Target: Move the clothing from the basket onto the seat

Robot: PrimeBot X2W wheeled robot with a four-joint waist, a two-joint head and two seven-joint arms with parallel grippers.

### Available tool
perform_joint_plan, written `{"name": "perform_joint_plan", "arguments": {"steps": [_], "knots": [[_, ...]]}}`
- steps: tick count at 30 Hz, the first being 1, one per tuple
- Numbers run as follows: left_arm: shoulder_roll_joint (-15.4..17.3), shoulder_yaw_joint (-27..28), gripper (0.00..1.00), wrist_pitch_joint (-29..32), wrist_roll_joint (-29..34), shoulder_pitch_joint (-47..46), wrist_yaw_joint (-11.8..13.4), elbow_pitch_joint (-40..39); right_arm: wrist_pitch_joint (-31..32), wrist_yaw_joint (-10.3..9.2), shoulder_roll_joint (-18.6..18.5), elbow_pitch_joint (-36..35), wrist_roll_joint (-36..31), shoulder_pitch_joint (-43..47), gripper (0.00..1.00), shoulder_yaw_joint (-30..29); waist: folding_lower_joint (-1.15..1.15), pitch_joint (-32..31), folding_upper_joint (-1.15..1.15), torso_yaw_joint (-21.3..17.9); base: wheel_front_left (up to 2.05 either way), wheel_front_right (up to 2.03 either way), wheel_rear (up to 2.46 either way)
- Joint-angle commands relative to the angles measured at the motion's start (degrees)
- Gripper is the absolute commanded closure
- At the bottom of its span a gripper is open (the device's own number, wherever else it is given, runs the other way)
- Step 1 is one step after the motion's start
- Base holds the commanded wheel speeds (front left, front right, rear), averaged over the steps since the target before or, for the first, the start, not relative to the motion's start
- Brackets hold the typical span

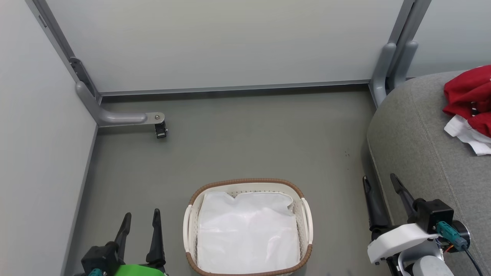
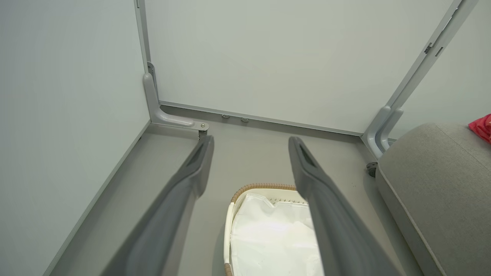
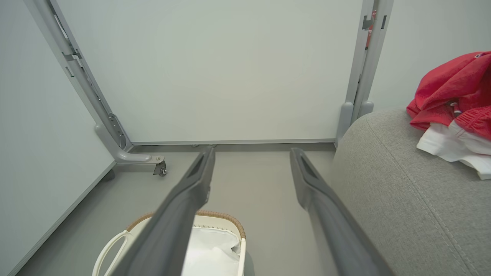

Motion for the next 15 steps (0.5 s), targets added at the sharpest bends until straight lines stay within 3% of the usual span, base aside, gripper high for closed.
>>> {"name": "perform_joint_plan", "arguments": {"steps": [1, 15], "knots": [[-0.3, 0.4, 0.0, 0.0, 0.2, -1.1, -0.4, 0.4, -0.3, -0.08, -0.2, -0.1, 0.4, 0.8, 0.0, 0.1, 0.0, 0.0, 0.0, -0.1, 0.0, 0.0, 0.0], [-1.6, 1.7, 0.0, 0.0, 1.2, -1.8, -2.3, 2.1, -0.3, -0.08, -0.2, 0.8, 1.2, 1.3, 0.0, 0.4, 0.0, -0.5, 0.0, -0.4, 0.0, 0.0, 0.0]]}}
